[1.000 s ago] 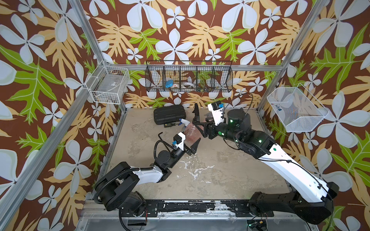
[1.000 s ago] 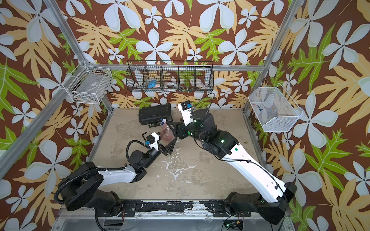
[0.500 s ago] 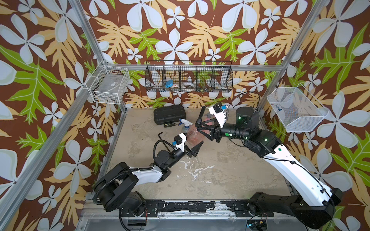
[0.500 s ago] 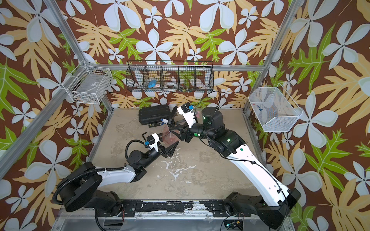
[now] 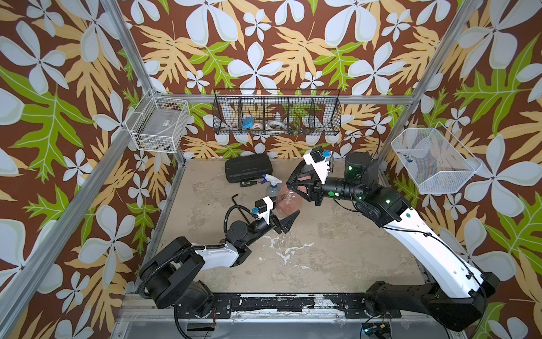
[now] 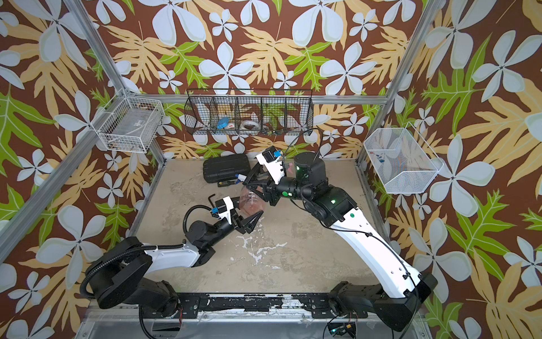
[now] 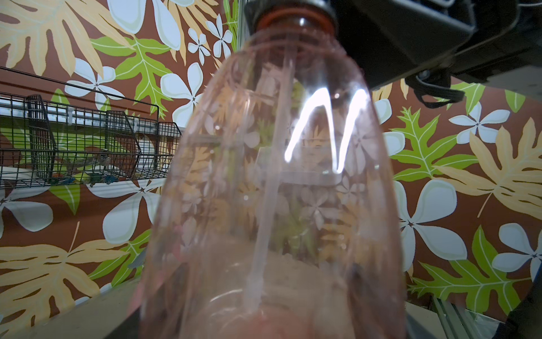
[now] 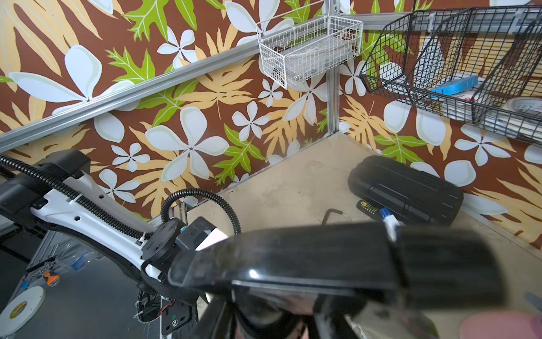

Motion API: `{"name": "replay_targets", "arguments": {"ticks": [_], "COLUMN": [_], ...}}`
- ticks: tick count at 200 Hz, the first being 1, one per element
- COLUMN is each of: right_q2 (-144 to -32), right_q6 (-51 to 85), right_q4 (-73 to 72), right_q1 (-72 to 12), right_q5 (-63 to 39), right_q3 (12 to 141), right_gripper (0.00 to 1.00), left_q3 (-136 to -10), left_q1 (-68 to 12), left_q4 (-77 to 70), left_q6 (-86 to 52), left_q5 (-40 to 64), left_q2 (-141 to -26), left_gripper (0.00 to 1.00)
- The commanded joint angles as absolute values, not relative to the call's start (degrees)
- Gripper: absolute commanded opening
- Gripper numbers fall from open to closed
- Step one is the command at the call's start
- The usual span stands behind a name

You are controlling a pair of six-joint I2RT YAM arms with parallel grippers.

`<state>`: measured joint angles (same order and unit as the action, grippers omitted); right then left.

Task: Attach spray nozzles to spray bottles
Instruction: Screw the spray nozzle on the spray bottle.

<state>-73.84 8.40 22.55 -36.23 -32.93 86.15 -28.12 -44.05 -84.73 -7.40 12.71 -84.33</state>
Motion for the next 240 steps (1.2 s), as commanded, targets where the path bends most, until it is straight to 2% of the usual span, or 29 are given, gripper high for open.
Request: {"name": "replay_targets", "arguments": {"ticks": [1,13,52,94,128,168,192,218,225,240], "right_q2": [-73.84,-73.96,-74.31,-74.74,-77.37,-78.48,-78.84,-78.91,-78.71,-78.31], "right_q6": [10.33,10.89,12.45,16.19,20.29,33.02,38.1,34.52,30.76,21.15], "right_q4": [20.7,20.27,19.95,19.37,21.93,21.0,19.94,20.57,20.53,22.65], "right_q1": [-36.2,-36.3,-36.93,-40.77,-47.41,-52.37,-52.9,-52.82,-52.54,-50.52], "right_q5": [-33.64,-33.65,-31.79,-19.65,-3.48,14.87,16.89,16.48,13.97,1.25], "right_q3": [85.8,85.63,85.05,83.55,85.59,82.68,81.0,82.84,83.85,86.77], "right_gripper": [0.31,0.27,0.0,0.0,0.0,0.0,0.0,0.0,0.09,0.44], "left_q3": [-28.96,-29.19,-30.45,-32.39,-33.28,-32.36,-32.09,-31.1,-30.77,-29.81], "left_q1": [-44.03,-44.01,-44.03,-44.03,-44.21,-44.38,-44.48,-44.43,-44.47,-44.1], "left_q4": [-87.3,-87.28,-85.03,-82.93,-80.88,-80.83,-80.8,-80.86,-80.86,-80.34], "left_q6": [-6.42,-6.41,-5.15,-2.19,0.25,0.76,0.66,0.93,1.21,1.23], "left_q5": [14.68,14.59,10.75,3.43,-2.83,-11.55,-13.01,-11.5,-10.51,-7.02], "left_q2": [-84.26,-84.41,-84.29,-84.46,-84.43,-83.86,-83.68,-83.35,-83.18,-82.59], "left_gripper": [0.6,0.6,0.6,0.59,0.59,0.59,0.59,0.59,0.59,0.59]}}
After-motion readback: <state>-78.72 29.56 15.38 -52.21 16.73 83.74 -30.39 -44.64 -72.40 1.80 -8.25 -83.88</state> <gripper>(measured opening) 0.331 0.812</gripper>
